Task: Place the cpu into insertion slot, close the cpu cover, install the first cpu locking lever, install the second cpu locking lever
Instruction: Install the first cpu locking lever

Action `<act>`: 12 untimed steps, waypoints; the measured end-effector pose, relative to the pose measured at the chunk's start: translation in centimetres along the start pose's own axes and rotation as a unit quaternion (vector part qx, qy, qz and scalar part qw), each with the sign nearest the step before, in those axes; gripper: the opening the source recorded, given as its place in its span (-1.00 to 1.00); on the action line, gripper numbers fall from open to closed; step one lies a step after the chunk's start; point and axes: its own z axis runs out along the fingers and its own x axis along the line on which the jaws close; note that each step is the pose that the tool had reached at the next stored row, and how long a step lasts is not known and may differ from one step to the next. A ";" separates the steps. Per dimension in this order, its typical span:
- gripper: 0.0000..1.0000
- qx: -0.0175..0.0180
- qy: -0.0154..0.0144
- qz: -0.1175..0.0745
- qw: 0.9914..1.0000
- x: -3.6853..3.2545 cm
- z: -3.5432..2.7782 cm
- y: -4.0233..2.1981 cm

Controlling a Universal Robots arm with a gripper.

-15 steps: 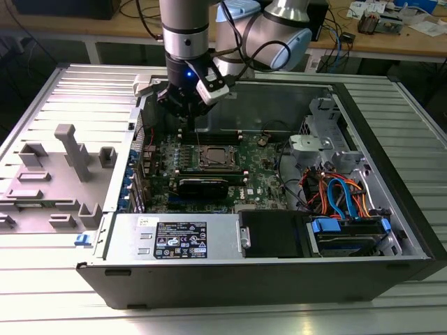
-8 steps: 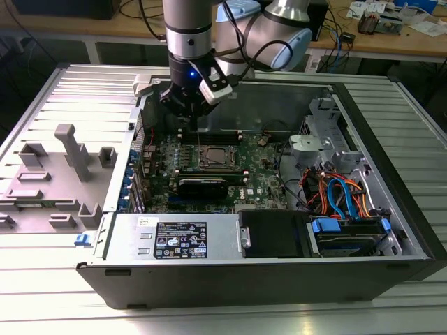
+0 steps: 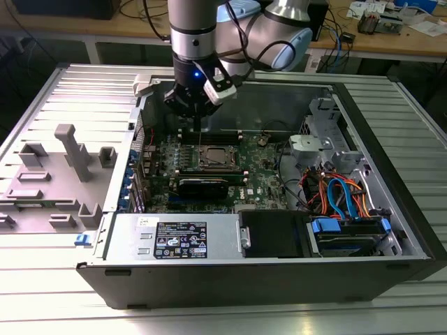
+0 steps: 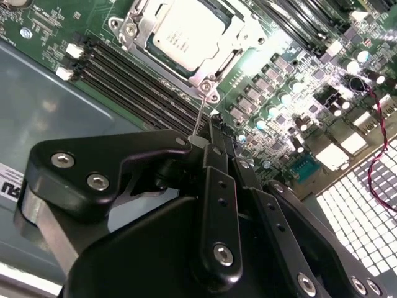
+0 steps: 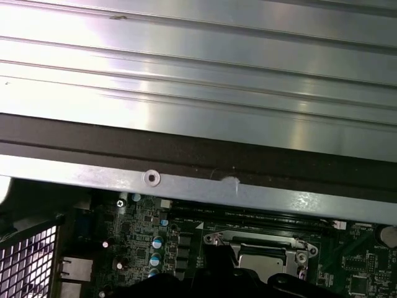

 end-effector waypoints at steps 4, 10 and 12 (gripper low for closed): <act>-0.79 0.000 0.000 0.000 1.000 -0.37 0.06 -0.05; -0.79 0.000 0.000 0.000 1.000 -0.64 0.15 -0.09; -0.79 0.000 0.000 0.000 1.000 -0.66 0.19 -0.08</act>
